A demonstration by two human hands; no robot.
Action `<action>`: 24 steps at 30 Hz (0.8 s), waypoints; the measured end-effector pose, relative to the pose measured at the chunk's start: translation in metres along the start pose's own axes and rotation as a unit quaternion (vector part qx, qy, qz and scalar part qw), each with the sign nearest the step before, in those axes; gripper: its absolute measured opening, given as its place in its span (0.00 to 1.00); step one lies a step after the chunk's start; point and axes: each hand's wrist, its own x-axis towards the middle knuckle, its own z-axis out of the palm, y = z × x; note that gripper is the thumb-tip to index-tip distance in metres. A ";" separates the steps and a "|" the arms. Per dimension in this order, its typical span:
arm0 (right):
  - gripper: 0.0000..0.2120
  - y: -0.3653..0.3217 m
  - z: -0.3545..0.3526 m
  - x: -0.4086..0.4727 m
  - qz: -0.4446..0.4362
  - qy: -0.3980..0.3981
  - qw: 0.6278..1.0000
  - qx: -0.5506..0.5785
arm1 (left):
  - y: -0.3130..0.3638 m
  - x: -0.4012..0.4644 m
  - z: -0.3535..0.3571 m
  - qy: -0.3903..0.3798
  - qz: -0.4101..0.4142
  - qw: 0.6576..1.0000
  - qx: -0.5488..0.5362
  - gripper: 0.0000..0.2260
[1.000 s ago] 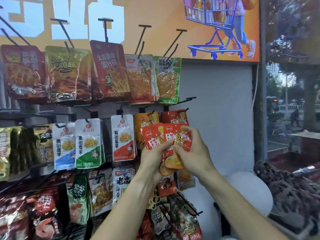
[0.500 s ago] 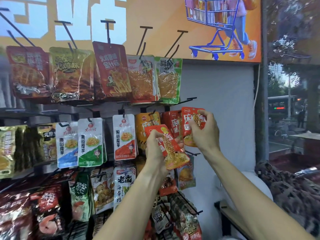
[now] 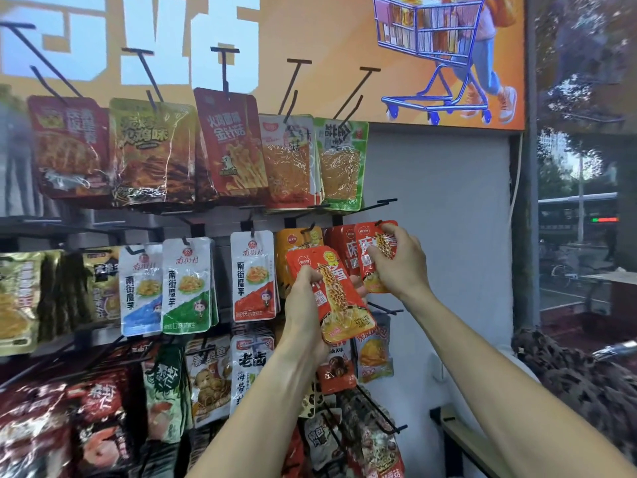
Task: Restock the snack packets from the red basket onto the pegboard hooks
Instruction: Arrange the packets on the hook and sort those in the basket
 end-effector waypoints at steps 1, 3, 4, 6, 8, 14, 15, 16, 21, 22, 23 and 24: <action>0.24 -0.001 0.003 0.004 0.005 -0.016 1.000 -0.017 | 0.001 0.000 0.000 0.006 0.001 1.000 0.010 0.17; 0.26 -0.001 0.011 0.014 0.008 -0.071 0.996 -0.049 | 0.001 0.004 -0.002 0.029 0.006 0.999 0.035 0.17; 0.28 0.000 0.014 0.017 0.014 -0.103 0.993 -0.060 | -0.001 0.006 -0.004 0.040 0.010 0.998 0.048 0.17; 0.29 0.003 0.017 0.018 0.027 -0.129 0.989 -0.071 | -0.003 0.009 -0.009 0.042 0.021 0.997 0.065 0.16; 0.26 0.004 0.013 0.005 0.031 -0.080 0.995 -0.049 | -0.002 0.009 -0.012 0.029 0.029 0.997 0.067 0.15; 0.22 -0.009 -0.011 -0.065 -0.009 -0.101 0.978 0.183 | -0.006 0.011 -0.012 0.022 0.030 0.996 0.076 0.17; 0.25 -0.010 -0.011 -0.069 -0.017 -0.122 0.977 0.176 | -0.008 0.012 -0.010 0.022 0.031 0.996 0.076 0.17; 0.26 -0.011 -0.010 -0.071 -0.020 -0.129 0.977 0.168 | -0.009 0.011 -0.007 0.026 0.032 0.996 0.076 0.16; 0.27 -0.006 -0.004 -0.071 -0.014 -0.062 0.988 0.139 | -0.014 0.009 0.009 0.053 0.046 0.993 0.096 0.12; 0.28 -0.006 -0.007 -0.067 -0.004 -0.041 0.989 0.142 | -0.013 0.008 0.010 0.056 0.042 0.992 0.101 0.11; 0.28 -0.005 -0.010 -0.062 0.005 -0.019 0.989 0.144 | -0.012 0.006 0.010 0.058 0.032 0.993 0.101 0.12; 0.28 -0.005 -0.013 -0.055 0.010 -0.001 0.990 0.143 | -0.011 0.006 0.009 0.056 0.020 0.994 0.094 0.13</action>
